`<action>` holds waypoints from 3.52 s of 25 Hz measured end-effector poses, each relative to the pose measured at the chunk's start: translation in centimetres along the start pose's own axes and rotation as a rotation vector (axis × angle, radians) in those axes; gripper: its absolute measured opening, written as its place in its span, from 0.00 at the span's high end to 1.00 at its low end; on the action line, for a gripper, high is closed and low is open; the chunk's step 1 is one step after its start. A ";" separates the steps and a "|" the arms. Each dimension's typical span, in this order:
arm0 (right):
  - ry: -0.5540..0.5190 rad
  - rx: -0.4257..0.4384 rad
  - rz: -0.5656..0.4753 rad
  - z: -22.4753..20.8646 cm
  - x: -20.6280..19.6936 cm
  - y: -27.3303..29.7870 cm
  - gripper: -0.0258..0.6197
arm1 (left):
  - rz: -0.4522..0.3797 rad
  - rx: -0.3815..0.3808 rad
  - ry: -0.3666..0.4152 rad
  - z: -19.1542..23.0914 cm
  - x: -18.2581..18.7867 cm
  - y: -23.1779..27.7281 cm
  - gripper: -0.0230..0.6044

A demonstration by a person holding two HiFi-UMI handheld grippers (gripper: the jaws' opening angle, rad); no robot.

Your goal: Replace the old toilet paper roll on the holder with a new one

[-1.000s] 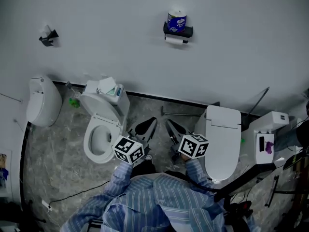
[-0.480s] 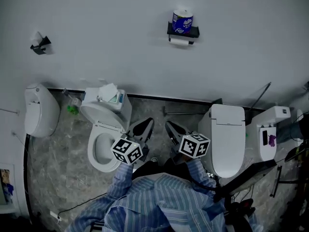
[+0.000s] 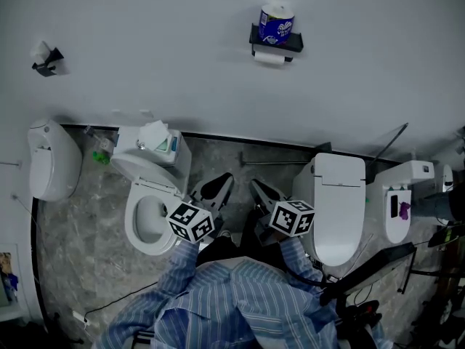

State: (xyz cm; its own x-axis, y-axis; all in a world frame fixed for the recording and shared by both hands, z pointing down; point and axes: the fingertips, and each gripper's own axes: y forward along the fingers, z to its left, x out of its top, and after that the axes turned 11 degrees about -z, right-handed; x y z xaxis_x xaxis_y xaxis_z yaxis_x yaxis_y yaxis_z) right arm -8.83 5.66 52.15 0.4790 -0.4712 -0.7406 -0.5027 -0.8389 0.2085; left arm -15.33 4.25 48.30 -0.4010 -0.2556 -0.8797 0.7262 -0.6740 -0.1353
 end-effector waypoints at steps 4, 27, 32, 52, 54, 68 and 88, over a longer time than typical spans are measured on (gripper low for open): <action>-0.019 0.013 0.013 -1.6 1.6 1.4 0.95 | -0.003 0.033 -0.002 1.2 -0.1 2.1 0.95; -0.058 0.171 0.101 -16.8 18.2 8.5 0.95 | -0.068 0.172 0.033 3.7 -1.4 25.0 0.95; -0.045 0.213 0.121 -17.1 18.1 8.8 0.95 | -0.058 0.223 0.006 4.7 -1.5 25.5 0.95; -0.056 0.143 0.089 -18.6 21.7 14.9 0.95 | -0.026 0.070 -0.183 10.5 1.4 31.6 0.80; -0.072 0.141 0.089 -18.3 21.9 15.9 0.95 | -0.019 0.055 -0.208 11.4 1.8 32.0 0.78; -0.118 0.103 0.116 -18.0 22.2 18.3 0.95 | -0.242 -0.015 -0.683 16.7 6.0 35.3 0.56; -0.067 0.034 0.095 -20.4 22.3 18.0 0.95 | -0.325 -0.096 -0.845 17.8 7.3 37.2 0.68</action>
State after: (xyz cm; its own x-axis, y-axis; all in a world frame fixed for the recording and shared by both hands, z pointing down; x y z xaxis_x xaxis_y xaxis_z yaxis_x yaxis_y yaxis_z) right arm 7.49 -25.54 52.42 0.3795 -0.5282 -0.7596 -0.5684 -0.7809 0.2591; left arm -1.18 -35.00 44.90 -0.8425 -0.5115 -0.1691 0.5339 -0.7509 -0.3886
